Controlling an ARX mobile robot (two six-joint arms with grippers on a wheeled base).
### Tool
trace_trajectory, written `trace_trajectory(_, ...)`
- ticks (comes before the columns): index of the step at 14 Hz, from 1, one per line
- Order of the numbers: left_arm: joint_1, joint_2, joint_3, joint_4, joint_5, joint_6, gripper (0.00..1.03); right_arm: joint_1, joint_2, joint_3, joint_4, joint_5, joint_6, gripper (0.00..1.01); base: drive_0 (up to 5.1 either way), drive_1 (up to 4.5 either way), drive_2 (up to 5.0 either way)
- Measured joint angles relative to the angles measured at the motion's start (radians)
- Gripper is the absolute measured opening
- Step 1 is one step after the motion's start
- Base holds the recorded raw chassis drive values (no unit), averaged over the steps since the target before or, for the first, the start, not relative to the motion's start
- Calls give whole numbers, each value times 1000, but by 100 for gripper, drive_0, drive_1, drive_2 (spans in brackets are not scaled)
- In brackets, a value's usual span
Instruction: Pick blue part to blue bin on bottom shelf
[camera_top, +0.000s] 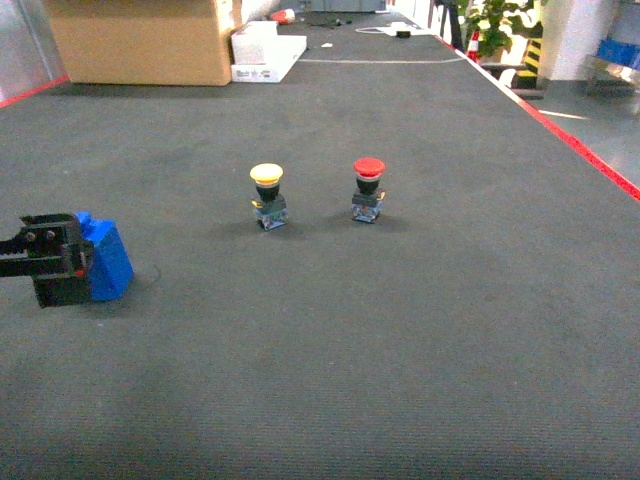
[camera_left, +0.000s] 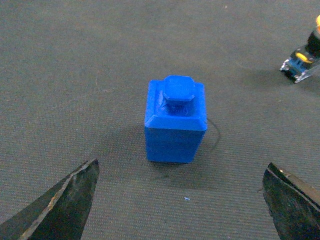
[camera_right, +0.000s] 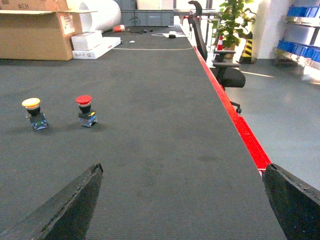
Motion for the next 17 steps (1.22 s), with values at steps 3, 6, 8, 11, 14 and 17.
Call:
trace_trajectory(3,15,133,100,-12,4,-3,98,0,0,0,0,0,0,98,0,0,0)
trace_trajectory(6,28,240,187,-26,19,-3,98,0,0,0,0,0,0,98,0,0,0)
trace_trajectory(8,28,287,234,-23,19,-2,98,0,0,0,0,0,0,98,0,0,0)
trace_trajectory(11,27,337,298,-35,11,14,98,0,0,0,0,0,0,98,0,0,0)
trace_trajectory(14,22,349,316,-78,15,24,73,0,0,0,0,0,0,98,0,0,0)
trace_trajectory(17,26,346,323,-83,11,13,44,0,0,0,0,0,0,98,0,0,0)
